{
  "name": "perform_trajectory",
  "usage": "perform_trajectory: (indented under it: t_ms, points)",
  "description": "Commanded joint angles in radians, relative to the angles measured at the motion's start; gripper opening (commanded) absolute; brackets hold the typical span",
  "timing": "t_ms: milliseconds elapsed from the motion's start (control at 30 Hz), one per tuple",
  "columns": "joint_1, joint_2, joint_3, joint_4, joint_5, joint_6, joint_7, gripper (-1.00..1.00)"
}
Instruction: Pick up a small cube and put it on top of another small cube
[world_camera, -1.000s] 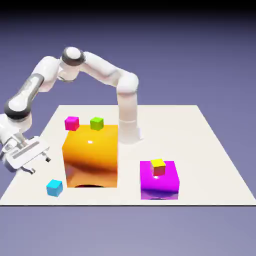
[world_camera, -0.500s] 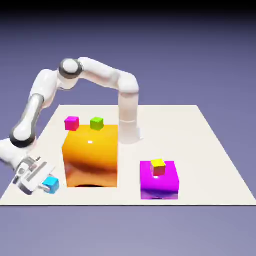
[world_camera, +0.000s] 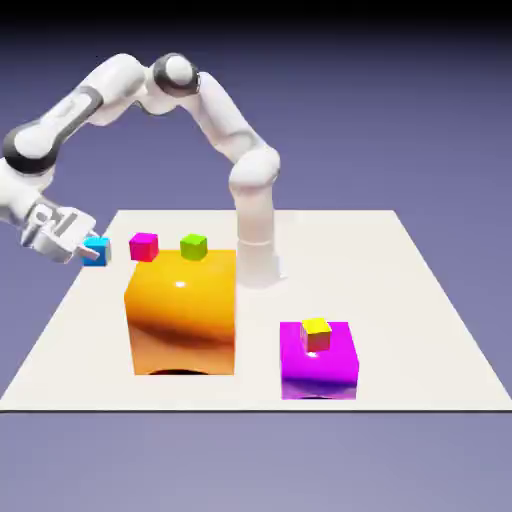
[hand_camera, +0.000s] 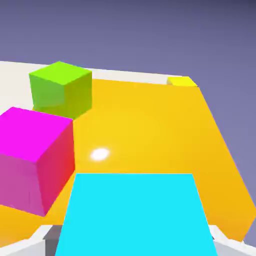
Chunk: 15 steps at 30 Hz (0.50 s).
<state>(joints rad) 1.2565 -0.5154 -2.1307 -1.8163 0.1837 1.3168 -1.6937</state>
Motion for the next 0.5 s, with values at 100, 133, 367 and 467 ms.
perform_trajectory:
  t_ms: [100, 133, 367, 467]
  points:
    - [-0.087, 0.145, 0.052, -0.058, 0.019, -0.131, -0.07, -1.0]
    - [-0.098, 0.162, 0.058, -0.065, 0.021, -0.147, -0.078, -1.0]
    - [-0.14, 0.26, 0.085, -0.273, 0.062, -0.01, -0.16, -1.0]
    - [-0.133, 0.243, 0.08, -0.237, 0.055, -0.034, -0.146, 1.0]
